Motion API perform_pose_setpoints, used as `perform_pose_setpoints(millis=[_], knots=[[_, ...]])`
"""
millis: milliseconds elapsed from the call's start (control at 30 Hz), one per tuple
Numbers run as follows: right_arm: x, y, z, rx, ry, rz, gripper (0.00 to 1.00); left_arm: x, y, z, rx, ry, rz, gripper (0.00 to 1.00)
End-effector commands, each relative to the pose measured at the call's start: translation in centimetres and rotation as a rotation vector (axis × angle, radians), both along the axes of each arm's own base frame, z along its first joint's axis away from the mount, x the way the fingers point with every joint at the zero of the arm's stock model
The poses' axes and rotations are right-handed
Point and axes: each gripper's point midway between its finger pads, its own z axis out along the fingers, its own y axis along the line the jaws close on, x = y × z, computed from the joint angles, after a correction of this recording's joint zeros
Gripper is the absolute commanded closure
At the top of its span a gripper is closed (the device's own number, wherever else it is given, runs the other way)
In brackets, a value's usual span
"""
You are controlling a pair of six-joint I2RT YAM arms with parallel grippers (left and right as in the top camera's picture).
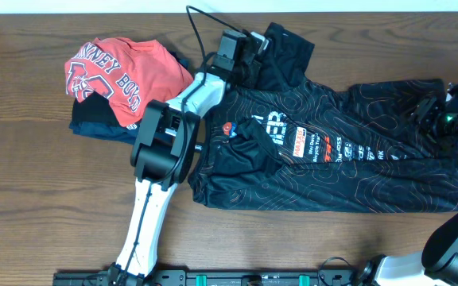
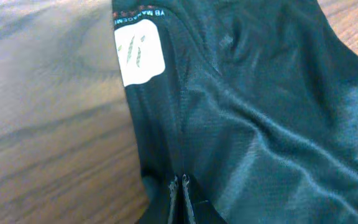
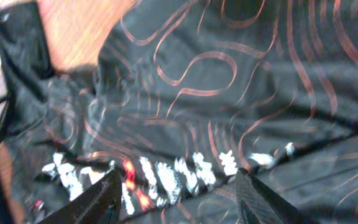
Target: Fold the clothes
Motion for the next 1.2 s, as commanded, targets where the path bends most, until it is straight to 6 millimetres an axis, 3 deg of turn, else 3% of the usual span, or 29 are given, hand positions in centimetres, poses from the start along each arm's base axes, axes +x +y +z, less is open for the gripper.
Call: perform_pose_setpoints(millis=[0, 167, 300, 400, 733, 900, 1067, 1100, 1133, 1167], knots=[[0.8, -1.3, 0.6, -0.094, -0.036, -0.003, 0.43, 0.7, 1.4, 4.2, -0.021, -0.048, 0.015, 0.94], [3.5, -4.0, 2.1, -0.207, -0.149, -0.068, 0.44, 0.7, 1.6, 9.8, -0.044, -0.117, 0.015, 0.94], [5.2, -5.5, 2.3, -0.256, -0.204, -0.096, 0.46, -0.1, 1.6, 11.3, -0.041, -0.106, 0.01, 0.94], [6.6, -6.3, 1.1, -0.266, -0.22, -0.108, 0.46, -1.3, 1.5, 11.0, -0.025, -0.059, 0.001, 0.94], [10.2, -9.1, -6.2, -0.25, -0.233, -0.161, 0.48, -6.6, 1.4, 7.7, 0.068, 0.173, -0.035, 0.94], [10.5, -9.7, -9.8, -0.194, -0.196, -0.227, 0.49, -9.5, 2.1, 7.5, 0.114, 0.28, -0.043, 0.94], [10.3, -9.8, -10.6, -0.192, -0.183, -0.224, 0.5, -14.8, 3.8, 5.9, 0.208, 0.499, -0.053, 0.94], [10.3, -9.9, -10.6, -0.194, -0.186, -0.226, 0.49, -15.8, 4.0, 5.6, 0.224, 0.534, -0.057, 0.93], [10.3, -10.1, -10.5, -0.195, -0.188, -0.229, 0.5, -16.4, 4.0, 5.5, 0.235, 0.557, -0.062, 0.84], [10.3, -10.2, -10.5, -0.194, -0.187, -0.231, 0.5, -16.7, 4.0, 5.4, 0.24, 0.563, -0.065, 0.68]])
